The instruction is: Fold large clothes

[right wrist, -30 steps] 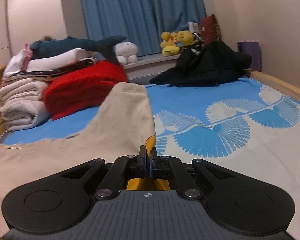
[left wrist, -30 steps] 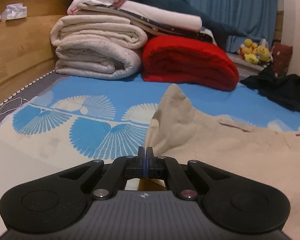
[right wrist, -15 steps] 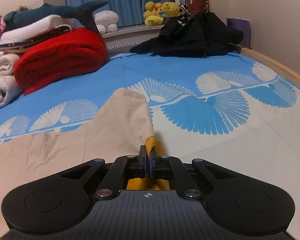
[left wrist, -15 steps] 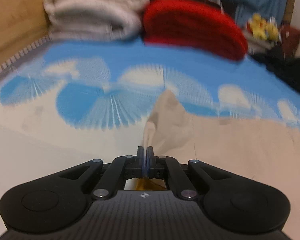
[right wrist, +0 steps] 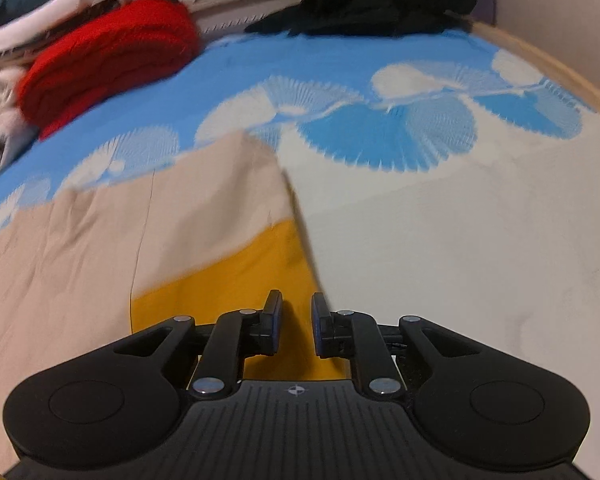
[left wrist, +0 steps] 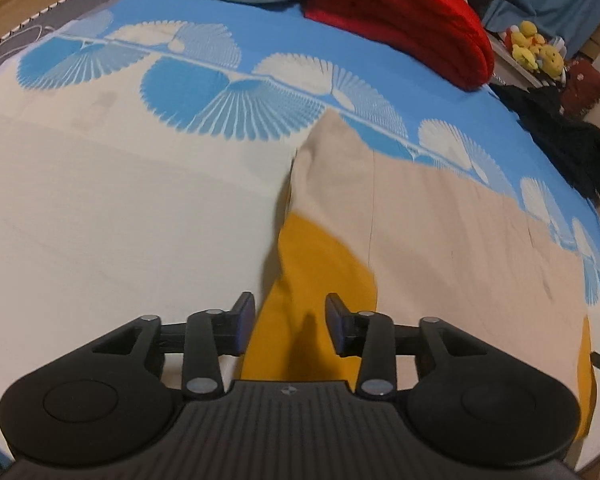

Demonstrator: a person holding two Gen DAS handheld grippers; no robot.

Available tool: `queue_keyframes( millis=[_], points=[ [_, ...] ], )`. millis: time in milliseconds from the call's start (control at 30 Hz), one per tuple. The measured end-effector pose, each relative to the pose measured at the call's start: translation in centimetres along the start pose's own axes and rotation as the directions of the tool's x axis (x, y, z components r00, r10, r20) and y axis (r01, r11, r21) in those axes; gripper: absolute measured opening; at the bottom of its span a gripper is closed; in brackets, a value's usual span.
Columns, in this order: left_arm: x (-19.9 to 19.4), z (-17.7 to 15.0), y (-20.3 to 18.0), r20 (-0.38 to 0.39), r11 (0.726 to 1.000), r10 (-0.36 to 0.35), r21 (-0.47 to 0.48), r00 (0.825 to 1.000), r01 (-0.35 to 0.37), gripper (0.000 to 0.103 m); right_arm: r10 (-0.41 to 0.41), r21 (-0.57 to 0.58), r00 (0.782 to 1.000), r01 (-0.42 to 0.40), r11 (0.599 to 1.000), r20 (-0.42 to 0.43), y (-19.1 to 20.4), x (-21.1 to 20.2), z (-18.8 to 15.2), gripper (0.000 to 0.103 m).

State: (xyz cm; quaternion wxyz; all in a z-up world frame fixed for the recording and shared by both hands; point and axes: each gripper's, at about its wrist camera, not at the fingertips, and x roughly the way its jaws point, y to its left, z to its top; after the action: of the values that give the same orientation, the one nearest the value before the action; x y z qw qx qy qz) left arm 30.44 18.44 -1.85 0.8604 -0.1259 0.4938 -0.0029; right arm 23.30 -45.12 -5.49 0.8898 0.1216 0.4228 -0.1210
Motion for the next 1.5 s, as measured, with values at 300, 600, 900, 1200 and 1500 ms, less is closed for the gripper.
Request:
queue_keyframes(
  millis=[300,600,900,1200,1500],
  points=[
    [3.1,-2.5,1.1,-0.152,1.000,-0.007,-0.008,0.988,0.006,0.042,0.023,0.031,0.989,-0.018,0.999,-0.148,-2.4,-0.7,-2.8,0.030],
    [-0.7,-2.0,1.4,0.010,0.994,-0.106,-0.024,0.994,0.106,0.007,0.119,0.039,0.984,-0.114,0.993,-0.131,-2.7,-3.2,-3.1,0.002],
    [1.3,-3.1,0.3,-0.138,0.999,-0.003,0.041,0.990,0.008,0.021,0.050,0.063,0.989,-0.042,0.997,-0.138,-3.5,-4.9,-3.9,0.001],
    [-1.9,-4.1,-2.1,-0.068,0.970,-0.078,0.227,0.995,0.091,0.031,-0.013,-0.036,0.998,0.011,0.999,-0.060,-1.5,-6.1,-4.3,0.004],
    [1.4,-7.3,-4.1,-0.222,0.905,0.074,0.424,0.972,0.028,0.031,-0.017,-0.038,1.000,0.016,0.999,-0.018,-1.9,-6.9,-3.9,0.005]
  ],
)
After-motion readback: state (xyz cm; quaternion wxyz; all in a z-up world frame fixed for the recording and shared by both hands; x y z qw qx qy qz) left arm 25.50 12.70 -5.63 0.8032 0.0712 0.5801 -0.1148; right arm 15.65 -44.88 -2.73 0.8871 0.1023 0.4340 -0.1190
